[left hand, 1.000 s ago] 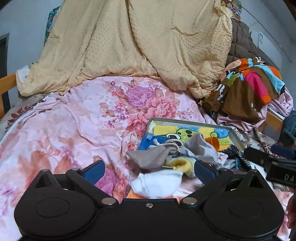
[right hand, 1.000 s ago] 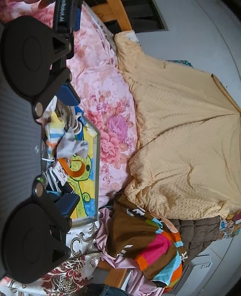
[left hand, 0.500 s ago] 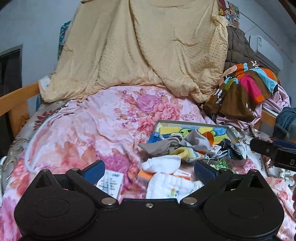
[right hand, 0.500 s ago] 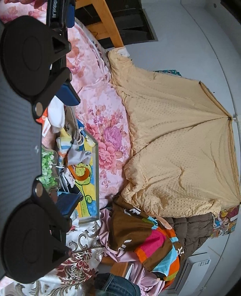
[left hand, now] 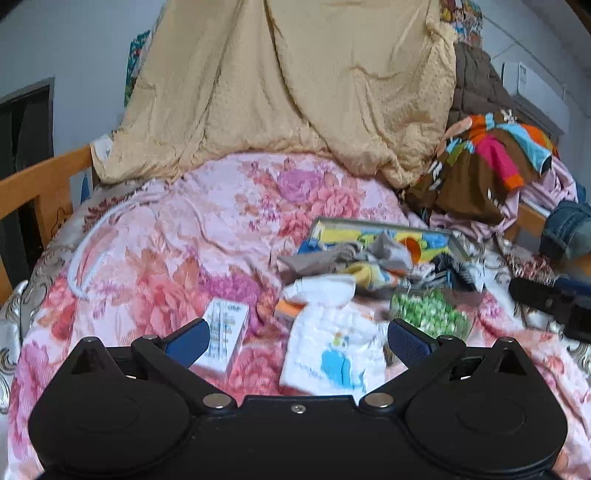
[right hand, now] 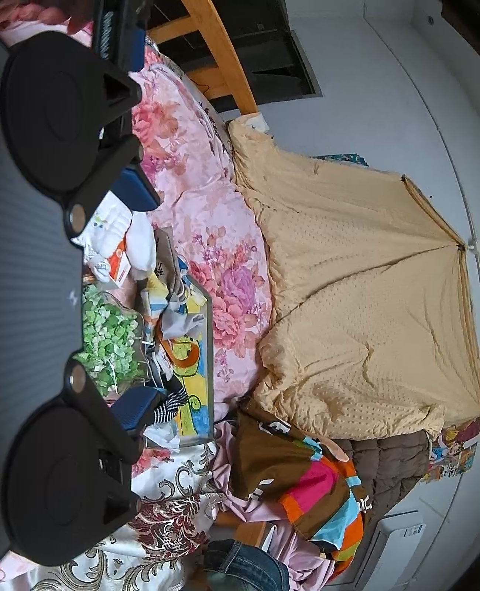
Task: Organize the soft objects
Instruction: 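Move both open tools back over the pile toward the white whale-print bib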
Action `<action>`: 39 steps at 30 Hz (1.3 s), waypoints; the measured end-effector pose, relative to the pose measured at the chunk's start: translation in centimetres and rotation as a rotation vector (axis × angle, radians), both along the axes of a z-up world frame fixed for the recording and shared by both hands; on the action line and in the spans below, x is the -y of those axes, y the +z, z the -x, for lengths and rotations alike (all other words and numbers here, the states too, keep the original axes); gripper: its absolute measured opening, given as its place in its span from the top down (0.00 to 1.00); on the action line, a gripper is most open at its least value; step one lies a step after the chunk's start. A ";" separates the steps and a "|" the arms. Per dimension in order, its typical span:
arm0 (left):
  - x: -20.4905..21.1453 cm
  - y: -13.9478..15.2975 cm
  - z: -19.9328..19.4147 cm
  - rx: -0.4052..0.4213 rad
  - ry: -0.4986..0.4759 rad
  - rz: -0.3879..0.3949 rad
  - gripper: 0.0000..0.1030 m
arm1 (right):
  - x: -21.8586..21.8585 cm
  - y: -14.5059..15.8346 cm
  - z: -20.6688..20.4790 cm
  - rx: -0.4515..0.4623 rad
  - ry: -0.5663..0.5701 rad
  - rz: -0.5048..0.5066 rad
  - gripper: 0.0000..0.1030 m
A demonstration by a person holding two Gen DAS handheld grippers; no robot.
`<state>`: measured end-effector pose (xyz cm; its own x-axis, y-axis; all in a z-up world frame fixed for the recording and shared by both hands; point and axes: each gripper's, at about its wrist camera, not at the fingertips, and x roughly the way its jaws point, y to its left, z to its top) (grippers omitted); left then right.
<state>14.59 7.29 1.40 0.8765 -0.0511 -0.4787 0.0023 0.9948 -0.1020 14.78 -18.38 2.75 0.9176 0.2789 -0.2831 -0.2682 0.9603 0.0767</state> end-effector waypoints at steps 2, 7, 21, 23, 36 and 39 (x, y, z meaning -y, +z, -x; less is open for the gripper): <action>0.0 -0.5 0.0 -0.017 0.002 -0.007 0.01 | -0.1 0.0 0.2 0.000 0.006 0.001 0.00; -0.4 -1.2 -0.1 -0.051 0.018 0.000 0.01 | -0.3 -0.6 0.3 -0.016 0.010 0.013 0.00; -1.7 -3.0 -1.7 -0.167 0.093 0.014 0.01 | -2.2 -3.9 -0.3 -0.106 0.062 0.076 0.00; -1.4 -3.2 -1.8 -0.174 0.084 0.005 0.01 | -2.6 -4.3 -0.2 -0.117 0.073 0.083 0.00; -0.9 -3.3 -2.2 -0.188 0.067 -0.010 0.01 | -4.6 -7.7 -0.4 -0.212 0.167 0.124 0.00; -1.0 -3.4 -2.6 -0.204 0.072 0.003 0.01 | -4.8 -8.8 -0.6 -0.236 0.181 0.121 0.00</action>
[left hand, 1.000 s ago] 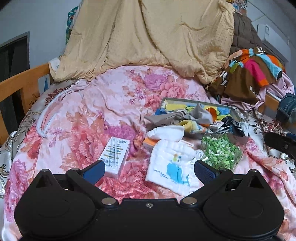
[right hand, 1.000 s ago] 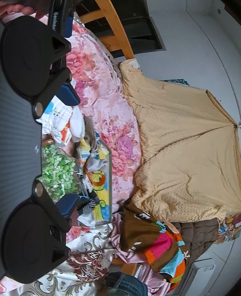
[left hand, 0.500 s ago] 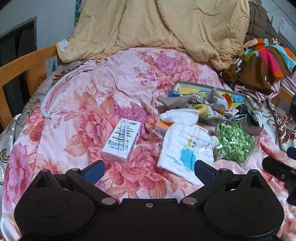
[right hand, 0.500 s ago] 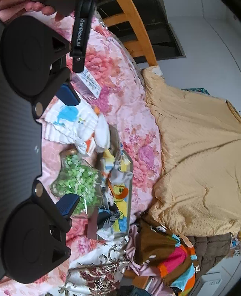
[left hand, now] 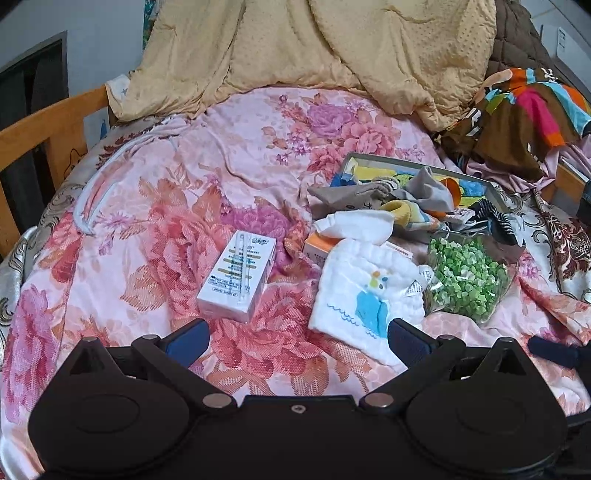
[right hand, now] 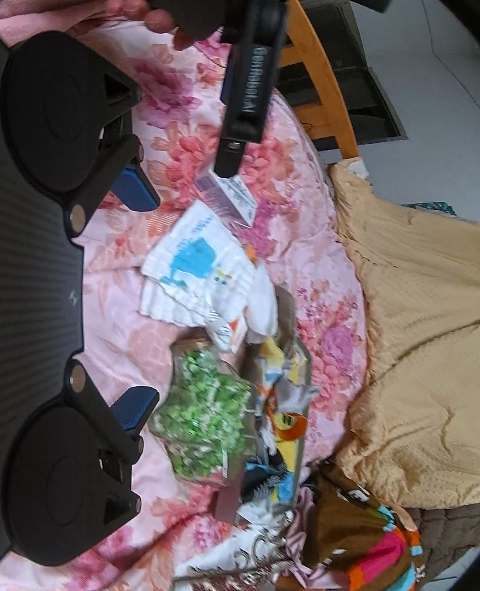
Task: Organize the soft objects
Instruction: 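Move both open tools back over the pile toward the white whale-print bib, then lower the right tool onto the whale bib while the left tool nears the white cloth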
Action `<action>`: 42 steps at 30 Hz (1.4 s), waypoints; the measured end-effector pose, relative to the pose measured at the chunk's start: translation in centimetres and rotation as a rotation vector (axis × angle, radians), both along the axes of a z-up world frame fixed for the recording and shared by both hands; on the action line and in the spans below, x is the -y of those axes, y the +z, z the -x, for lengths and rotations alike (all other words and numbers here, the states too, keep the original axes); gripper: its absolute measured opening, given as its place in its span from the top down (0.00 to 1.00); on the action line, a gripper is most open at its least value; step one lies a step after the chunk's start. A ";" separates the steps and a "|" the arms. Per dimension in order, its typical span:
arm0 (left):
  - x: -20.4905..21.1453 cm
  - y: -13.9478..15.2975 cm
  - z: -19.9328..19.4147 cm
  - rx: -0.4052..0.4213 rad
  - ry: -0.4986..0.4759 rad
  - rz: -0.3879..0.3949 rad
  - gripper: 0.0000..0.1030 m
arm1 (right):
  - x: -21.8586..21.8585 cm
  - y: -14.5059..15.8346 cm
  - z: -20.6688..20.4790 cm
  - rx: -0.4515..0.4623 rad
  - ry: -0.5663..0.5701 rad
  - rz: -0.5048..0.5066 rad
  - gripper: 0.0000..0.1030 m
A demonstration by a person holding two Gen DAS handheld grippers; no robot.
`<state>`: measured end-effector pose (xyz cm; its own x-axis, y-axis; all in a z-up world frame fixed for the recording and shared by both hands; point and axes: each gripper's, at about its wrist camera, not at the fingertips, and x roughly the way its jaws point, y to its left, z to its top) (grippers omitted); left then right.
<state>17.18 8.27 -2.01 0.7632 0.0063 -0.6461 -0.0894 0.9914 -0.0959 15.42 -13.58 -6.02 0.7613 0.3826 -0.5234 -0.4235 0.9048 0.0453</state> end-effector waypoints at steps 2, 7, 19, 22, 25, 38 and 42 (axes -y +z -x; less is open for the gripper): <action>0.0 0.0 -0.2 -0.005 0.000 0.010 0.01 | -0.1 -0.7 -0.3 -0.019 -0.001 0.001 0.00; 0.3 -0.4 -1.5 -0.030 -0.039 0.023 0.01 | -0.5 -2.1 -1.4 -0.053 -0.001 0.003 0.00; 0.2 -1.4 -7.5 -0.043 -0.096 -0.023 0.01 | -2.5 -2.9 -5.1 -0.088 -0.007 -0.068 0.00; -0.1 -1.8 -8.6 -0.025 -0.104 -0.010 0.01 | -3.0 -3.6 -5.9 -0.104 -0.013 -0.084 0.00; -0.2 -1.9 -8.9 0.033 -0.102 0.019 0.01 | -3.5 -4.3 -7.0 -0.127 -0.029 -0.115 0.00; 0.4 -3.8 -14.7 0.118 -0.239 0.052 0.01 | -4.8 -6.2 -9.5 -0.155 -0.068 -0.211 0.00; 0.2 -4.1 -16.9 0.109 -0.278 0.055 0.01 | -4.9 -6.2 -9.6 -0.139 -0.082 -0.222 0.00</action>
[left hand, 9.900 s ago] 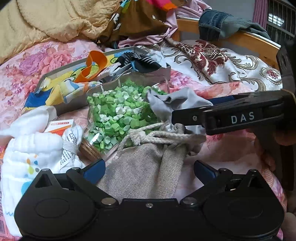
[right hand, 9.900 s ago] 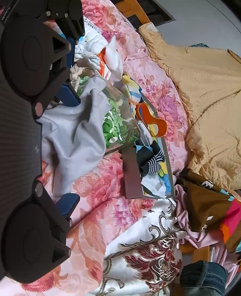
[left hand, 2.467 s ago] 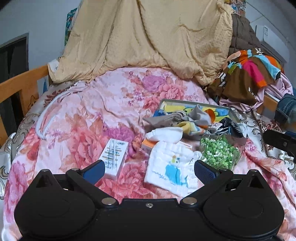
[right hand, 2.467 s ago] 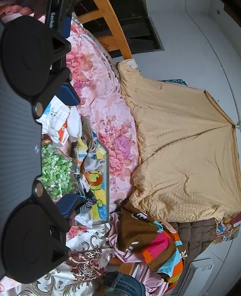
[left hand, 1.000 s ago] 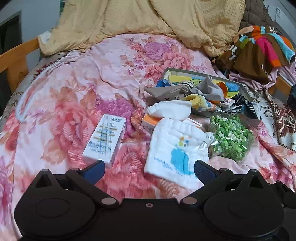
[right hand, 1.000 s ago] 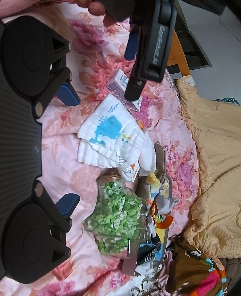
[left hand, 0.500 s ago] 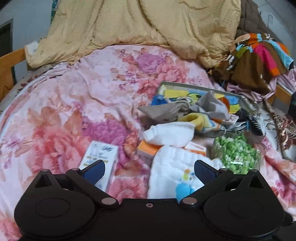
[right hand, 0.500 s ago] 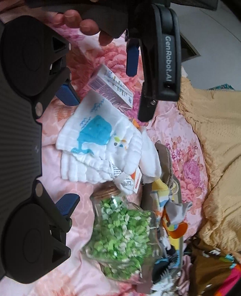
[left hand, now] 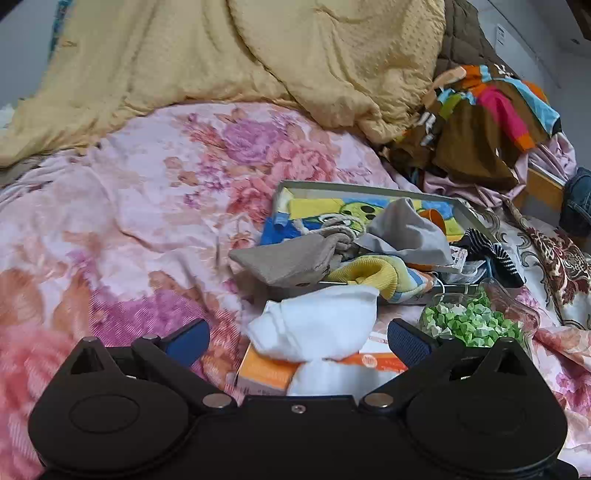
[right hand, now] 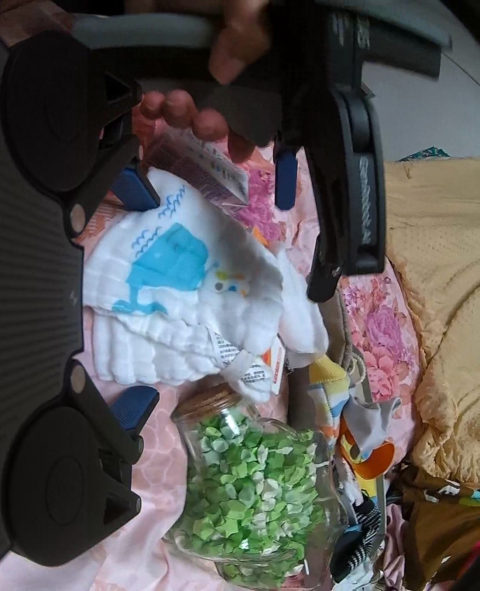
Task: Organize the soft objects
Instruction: 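Lower the right tool onto the whale bib while the left tool nears the white cloth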
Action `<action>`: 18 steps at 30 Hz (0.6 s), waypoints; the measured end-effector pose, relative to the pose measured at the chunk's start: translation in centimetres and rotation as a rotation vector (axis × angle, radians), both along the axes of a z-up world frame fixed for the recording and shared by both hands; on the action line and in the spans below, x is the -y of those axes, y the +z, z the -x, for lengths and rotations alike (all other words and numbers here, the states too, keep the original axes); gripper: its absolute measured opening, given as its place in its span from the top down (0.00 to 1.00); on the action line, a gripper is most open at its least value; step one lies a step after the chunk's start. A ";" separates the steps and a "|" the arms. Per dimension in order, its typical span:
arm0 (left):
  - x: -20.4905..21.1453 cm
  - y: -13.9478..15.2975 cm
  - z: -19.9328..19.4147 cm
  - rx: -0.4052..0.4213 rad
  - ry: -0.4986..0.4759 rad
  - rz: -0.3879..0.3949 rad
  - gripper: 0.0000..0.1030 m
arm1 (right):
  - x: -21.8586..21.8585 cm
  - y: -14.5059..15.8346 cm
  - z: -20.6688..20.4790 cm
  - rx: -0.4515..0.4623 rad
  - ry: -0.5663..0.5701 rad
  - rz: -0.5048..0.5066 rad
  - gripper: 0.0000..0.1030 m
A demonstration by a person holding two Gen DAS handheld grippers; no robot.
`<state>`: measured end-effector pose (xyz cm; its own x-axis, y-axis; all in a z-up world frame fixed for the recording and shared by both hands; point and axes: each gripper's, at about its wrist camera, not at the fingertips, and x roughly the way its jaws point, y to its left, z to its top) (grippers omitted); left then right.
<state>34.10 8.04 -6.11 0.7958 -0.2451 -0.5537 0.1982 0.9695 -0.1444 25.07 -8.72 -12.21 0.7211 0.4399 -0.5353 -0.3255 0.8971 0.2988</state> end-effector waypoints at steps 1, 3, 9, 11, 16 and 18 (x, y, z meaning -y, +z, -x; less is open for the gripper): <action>-0.1 -0.1 -0.6 -0.013 -0.009 0.000 0.01 | -0.1 0.0 0.0 0.004 -0.001 0.004 0.00; -0.1 -0.5 -1.7 -0.032 -0.019 -0.005 0.01 | -0.5 0.1 0.0 0.016 0.001 0.019 0.00; -0.3 -1.7 -3.2 -0.060 -0.047 0.000 0.01 | -2.2 -0.1 0.5 0.063 0.033 0.089 0.00; -0.3 -2.0 -3.4 -0.066 -0.058 0.000 0.01 | -2.6 -0.1 0.5 0.072 0.035 0.105 0.00; -0.2 -2.7 -3.3 -0.076 -0.072 0.007 0.05 | -3.0 -0.1 0.4 0.080 0.027 0.119 0.00; -0.6 -3.1 -3.4 -0.089 -0.073 0.041 0.12 | -3.1 -0.1 0.3 0.082 0.025 0.121 0.00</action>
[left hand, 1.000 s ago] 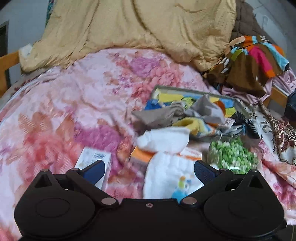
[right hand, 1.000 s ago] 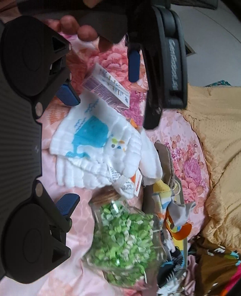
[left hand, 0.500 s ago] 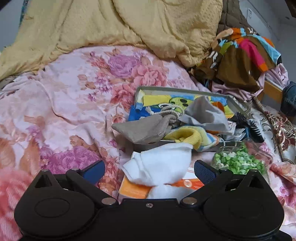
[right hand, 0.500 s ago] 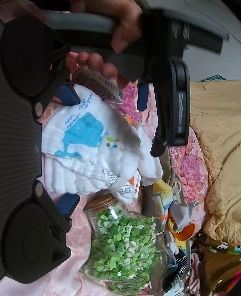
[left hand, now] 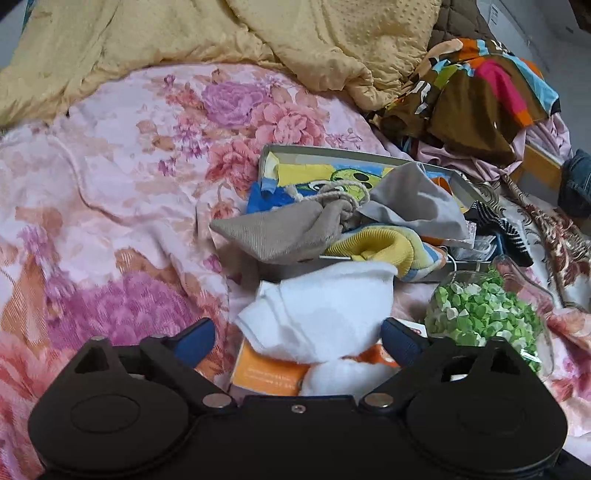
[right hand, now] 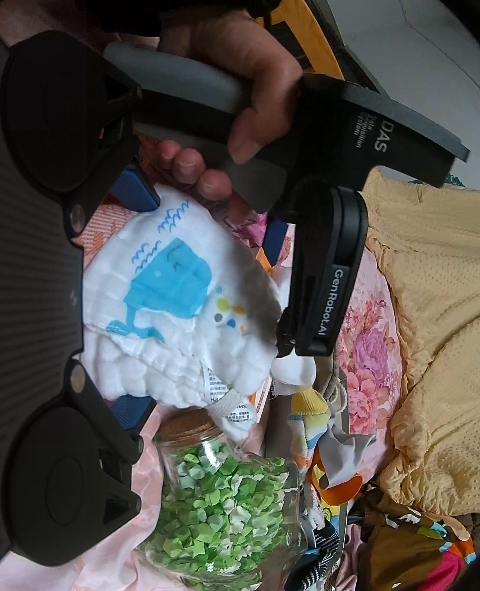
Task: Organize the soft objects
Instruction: 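Lower the right tool onto the whale bib while the left tool nears the white cloth, then grasp the white cloth with the left tool while the right tool grasps the whale bib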
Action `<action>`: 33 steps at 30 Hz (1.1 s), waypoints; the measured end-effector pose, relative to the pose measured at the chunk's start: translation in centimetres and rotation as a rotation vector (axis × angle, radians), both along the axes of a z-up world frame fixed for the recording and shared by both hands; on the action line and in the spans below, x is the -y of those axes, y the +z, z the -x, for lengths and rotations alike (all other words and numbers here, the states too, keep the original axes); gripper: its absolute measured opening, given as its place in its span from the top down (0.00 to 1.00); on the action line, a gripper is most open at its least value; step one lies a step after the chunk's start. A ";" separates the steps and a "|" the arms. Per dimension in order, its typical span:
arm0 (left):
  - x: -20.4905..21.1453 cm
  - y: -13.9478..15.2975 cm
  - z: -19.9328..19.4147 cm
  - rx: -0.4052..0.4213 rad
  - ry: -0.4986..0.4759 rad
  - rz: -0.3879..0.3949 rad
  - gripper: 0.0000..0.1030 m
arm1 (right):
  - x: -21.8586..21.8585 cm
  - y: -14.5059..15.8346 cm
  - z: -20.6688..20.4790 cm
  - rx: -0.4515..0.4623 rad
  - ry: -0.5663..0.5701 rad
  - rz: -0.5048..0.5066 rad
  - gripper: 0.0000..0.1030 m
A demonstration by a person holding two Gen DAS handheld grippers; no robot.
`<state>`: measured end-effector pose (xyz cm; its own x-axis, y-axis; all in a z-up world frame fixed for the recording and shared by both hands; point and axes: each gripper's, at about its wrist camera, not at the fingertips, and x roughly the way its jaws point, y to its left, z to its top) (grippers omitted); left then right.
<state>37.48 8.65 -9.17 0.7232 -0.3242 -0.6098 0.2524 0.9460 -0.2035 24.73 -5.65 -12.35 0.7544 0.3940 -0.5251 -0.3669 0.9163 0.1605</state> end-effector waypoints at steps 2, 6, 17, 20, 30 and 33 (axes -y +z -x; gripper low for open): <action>-0.5 -0.3 -0.1 -0.011 0.012 0.036 0.17 | -0.1 0.0 0.0 0.003 -0.001 0.005 0.00; -0.9 -0.7 0.0 -0.002 0.036 0.061 0.21 | -0.3 -0.2 -0.1 0.000 0.000 0.012 0.00; -1.8 -0.8 -0.3 0.017 0.077 0.102 0.15 | -0.5 -0.3 -0.1 0.007 -0.011 0.015 0.00; -2.0 -0.7 -0.3 0.034 0.089 0.125 0.18 | -0.5 -0.2 0.0 0.017 -0.021 0.017 0.00; -1.7 -0.4 0.0 0.064 0.079 0.101 0.58 | -0.5 -0.1 0.1 0.034 -0.046 0.013 0.00; -1.8 -0.2 0.1 0.074 0.097 0.096 0.67 | -0.3 0.0 0.2 0.042 -0.057 0.002 0.00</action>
<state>37.40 10.49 -9.42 0.7958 -0.3048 -0.5233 0.1786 0.9438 -0.2781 24.55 -5.34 -12.35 0.7971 0.3483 -0.4932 -0.3202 0.9364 0.1437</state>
